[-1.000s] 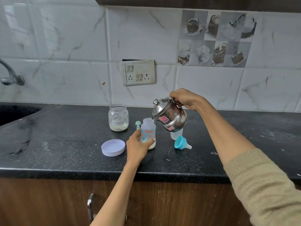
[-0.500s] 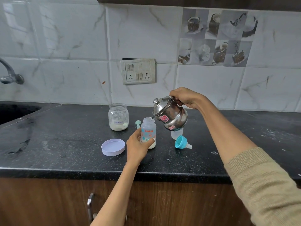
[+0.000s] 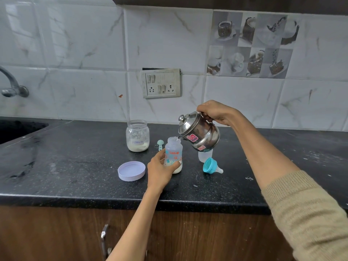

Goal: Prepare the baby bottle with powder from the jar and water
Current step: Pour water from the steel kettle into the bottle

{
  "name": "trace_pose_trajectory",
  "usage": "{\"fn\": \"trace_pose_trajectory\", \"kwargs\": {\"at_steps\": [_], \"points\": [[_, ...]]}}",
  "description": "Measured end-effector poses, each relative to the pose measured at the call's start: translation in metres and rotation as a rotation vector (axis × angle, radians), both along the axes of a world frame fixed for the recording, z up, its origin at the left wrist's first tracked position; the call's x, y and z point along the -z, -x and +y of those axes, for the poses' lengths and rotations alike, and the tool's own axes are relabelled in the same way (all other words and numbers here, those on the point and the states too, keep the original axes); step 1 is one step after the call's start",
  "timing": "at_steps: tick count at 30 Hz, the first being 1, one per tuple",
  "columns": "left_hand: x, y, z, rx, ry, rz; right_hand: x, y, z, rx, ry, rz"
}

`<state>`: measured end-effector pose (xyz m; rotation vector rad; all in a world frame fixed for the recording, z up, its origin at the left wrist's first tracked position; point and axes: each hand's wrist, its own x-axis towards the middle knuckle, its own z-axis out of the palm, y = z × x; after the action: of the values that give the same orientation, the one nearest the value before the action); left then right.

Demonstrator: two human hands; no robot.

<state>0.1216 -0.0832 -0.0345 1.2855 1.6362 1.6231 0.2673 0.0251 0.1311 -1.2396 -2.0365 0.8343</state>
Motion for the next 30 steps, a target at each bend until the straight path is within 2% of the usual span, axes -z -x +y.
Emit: {"fn": "trace_pose_trajectory", "kwargs": {"at_steps": [30], "points": [[-0.0026, -0.0016, -0.0034, 0.005, -0.004, -0.008, -0.0035, -0.0005, -0.0057, 0.008, -0.011, -0.037]]}}
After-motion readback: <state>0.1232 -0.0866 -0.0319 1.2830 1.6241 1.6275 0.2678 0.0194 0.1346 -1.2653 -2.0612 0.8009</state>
